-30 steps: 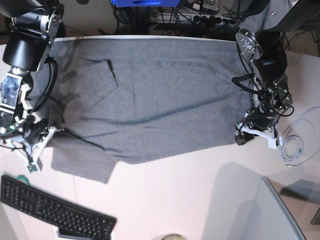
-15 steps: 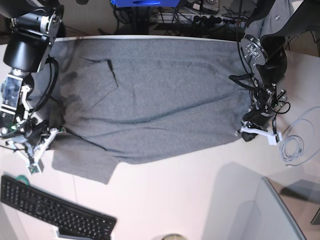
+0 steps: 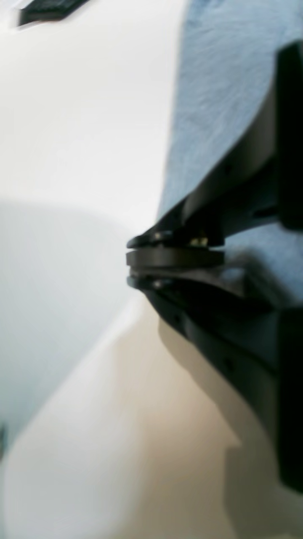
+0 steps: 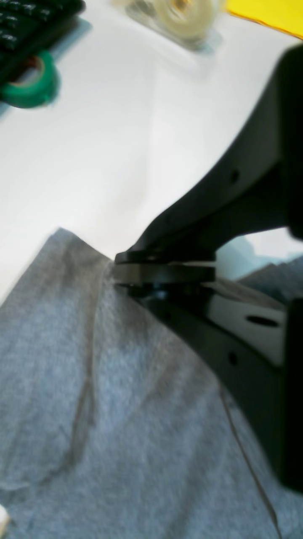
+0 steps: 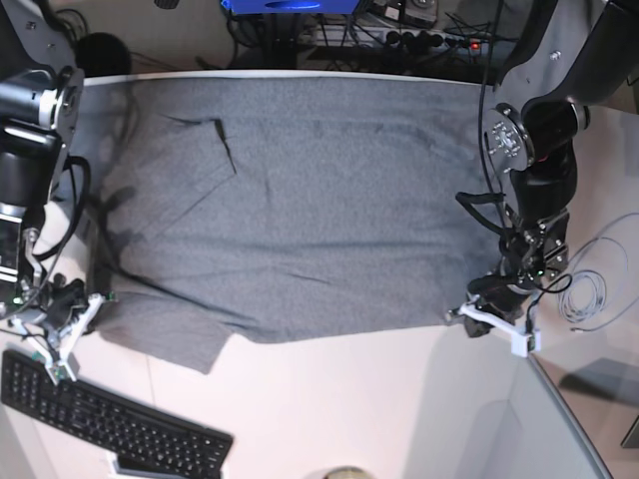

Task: Layout the t-shirt on the table in an organized manner, then fold the t-shirt properly
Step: 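Lift the hem with both grippers and pull it toward the collar, then fold the hem over the shirt body with both grippers, then lower the folded hem and open both grippers, withdrawing the right gripper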

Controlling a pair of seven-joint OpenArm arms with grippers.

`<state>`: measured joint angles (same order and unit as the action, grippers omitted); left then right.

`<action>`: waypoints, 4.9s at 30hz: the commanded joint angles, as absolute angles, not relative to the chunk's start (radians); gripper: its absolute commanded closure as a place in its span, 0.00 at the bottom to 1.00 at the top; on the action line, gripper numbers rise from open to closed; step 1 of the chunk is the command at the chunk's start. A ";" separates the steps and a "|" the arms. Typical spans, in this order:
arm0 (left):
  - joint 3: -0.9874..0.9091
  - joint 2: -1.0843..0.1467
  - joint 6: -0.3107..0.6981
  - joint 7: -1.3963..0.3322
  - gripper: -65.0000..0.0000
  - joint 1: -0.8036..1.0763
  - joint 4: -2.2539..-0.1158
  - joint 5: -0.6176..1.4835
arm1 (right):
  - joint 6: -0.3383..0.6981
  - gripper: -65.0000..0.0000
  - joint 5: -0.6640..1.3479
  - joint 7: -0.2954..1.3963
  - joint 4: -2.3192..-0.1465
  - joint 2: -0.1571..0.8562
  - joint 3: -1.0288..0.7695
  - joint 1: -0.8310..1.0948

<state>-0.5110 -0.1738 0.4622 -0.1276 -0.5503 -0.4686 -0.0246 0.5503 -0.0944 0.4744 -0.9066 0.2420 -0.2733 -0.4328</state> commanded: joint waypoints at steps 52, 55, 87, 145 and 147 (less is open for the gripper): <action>-0.510 -0.114 0.559 -0.473 1.00 -0.173 -1.260 -0.012 | 0.553 1.00 -0.091 0.243 -0.704 0.392 -0.248 -0.483; -0.510 -0.117 0.559 -0.515 1.00 -0.116 -1.320 0.050 | 0.553 1.00 -0.091 0.243 -0.704 0.394 -0.248 -0.466; -0.506 -0.143 0.556 -0.550 1.00 0.039 -1.340 0.160 | 0.628 0.52 -0.091 0.527 -1.092 0.384 -0.217 -0.292; -0.510 -0.147 0.556 -0.549 1.00 0.042 -1.334 0.160 | 0.486 0.99 -0.093 0.552 -1.141 0.329 -0.070 -0.151; -0.510 -0.147 0.556 -0.549 1.00 0.042 -1.334 0.160 | 0.486 0.99 -0.093 0.552 -1.141 0.329 -0.110 -0.151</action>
